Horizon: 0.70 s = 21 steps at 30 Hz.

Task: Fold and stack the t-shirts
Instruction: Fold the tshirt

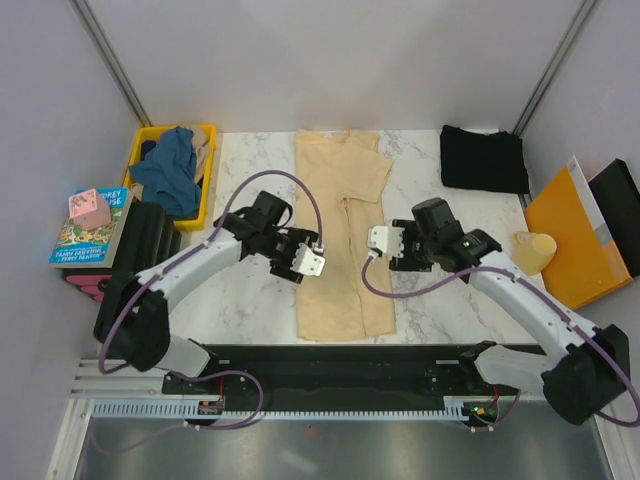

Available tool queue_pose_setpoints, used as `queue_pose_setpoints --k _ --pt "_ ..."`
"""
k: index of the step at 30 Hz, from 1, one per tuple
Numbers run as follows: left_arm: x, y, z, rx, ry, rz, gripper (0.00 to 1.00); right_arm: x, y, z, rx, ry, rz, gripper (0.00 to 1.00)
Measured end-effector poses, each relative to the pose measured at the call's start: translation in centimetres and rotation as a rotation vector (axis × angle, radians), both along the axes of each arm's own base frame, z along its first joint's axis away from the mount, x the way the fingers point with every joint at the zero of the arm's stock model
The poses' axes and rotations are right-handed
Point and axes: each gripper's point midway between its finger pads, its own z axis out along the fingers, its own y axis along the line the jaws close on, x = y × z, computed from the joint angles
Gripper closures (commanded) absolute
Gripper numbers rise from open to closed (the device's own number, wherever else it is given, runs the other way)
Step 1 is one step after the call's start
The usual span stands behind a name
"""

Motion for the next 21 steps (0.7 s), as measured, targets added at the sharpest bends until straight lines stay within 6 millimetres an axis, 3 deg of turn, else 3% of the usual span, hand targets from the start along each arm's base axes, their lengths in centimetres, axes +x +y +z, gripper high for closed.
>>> queue_pose_setpoints --k 3,6,10,14,21 --pt "0.9 1.0 4.6 -0.094 -0.157 0.034 0.09 -2.2 -1.3 -0.8 -0.026 -0.033 0.061 0.24" --pt "-1.0 2.5 5.8 -0.14 -0.293 -0.005 0.03 -4.8 -2.6 -2.5 -0.08 -0.088 0.178 0.21" --pt "-4.9 4.9 0.8 -0.105 -0.352 -0.109 0.0 -7.3 -3.4 -4.9 -0.147 -0.131 0.343 0.19" --pt "-7.7 6.6 -4.1 -0.049 -0.345 -0.223 0.0 -8.5 -3.0 -6.4 -0.185 -0.147 0.497 0.18" --pt "-8.7 5.5 -4.8 -0.111 -0.374 -0.351 0.0 -9.7 -1.0 -8.3 -0.182 -0.109 0.726 0.16"
